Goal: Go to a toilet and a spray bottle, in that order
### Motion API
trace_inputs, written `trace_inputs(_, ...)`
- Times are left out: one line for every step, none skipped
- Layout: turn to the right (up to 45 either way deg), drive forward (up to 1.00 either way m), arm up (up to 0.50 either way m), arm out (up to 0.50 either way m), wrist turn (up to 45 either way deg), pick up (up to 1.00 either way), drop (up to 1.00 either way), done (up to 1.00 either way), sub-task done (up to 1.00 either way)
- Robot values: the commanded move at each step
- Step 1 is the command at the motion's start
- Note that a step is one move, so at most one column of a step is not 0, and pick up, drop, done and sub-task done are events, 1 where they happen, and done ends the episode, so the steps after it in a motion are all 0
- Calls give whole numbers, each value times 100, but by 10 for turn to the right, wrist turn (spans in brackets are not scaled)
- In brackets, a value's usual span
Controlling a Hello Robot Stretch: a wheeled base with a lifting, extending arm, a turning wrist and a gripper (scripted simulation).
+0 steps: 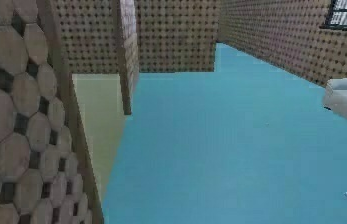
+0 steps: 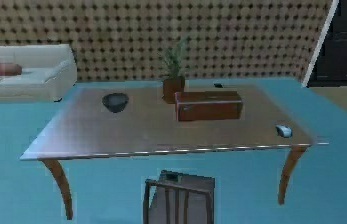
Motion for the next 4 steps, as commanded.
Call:
trace_inputs(0,100,0,0,0,0,0,0,0)
trace_inputs(-300,0,0,0,0,0,0,0,0)
trace_inputs(0,10,0,0,0,0,0,0,0)
trace_inputs(-30,0,0,0,0,0,0,0,0)
